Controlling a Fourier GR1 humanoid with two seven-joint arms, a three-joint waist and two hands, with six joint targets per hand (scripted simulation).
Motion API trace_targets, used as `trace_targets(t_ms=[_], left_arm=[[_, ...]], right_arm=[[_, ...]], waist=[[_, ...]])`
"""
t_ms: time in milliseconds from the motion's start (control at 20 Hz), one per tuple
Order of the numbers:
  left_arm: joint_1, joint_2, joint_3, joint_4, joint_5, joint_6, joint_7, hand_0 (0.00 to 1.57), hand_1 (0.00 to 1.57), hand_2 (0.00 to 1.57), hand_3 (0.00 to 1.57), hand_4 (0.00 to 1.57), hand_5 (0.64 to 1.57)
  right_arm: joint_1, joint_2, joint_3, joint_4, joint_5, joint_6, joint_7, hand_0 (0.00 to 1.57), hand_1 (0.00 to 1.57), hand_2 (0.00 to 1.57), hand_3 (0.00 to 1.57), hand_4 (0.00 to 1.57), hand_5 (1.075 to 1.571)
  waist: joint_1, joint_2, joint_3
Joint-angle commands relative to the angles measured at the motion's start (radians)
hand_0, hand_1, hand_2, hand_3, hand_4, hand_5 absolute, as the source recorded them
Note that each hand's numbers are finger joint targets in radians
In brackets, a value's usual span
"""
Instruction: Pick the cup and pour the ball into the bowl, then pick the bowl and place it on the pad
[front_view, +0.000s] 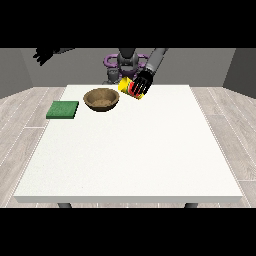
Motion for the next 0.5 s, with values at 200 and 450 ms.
trace_targets(t_ms=[200,450], left_arm=[[-0.220,-0.082,-0.198,0.064,-0.261,-0.138,0.400,1.33,1.33,1.57,1.57,1.47,1.535],[-0.281,-0.083,-0.319,0.116,-0.434,-0.207,0.522,1.46,1.46,1.57,1.57,1.26,1.557]], right_arm=[[-0.040,-0.019,0.001,0.127,0.020,0.036,-0.038,0.00,0.00,0.00,0.12,0.70,1.561],[-0.056,-0.042,-0.003,0.153,0.017,0.059,-0.041,0.00,0.00,0.00,0.18,0.69,1.556]], waist=[[0.003,-0.028,-0.0013],[-0.003,-0.035,-0.0017]])
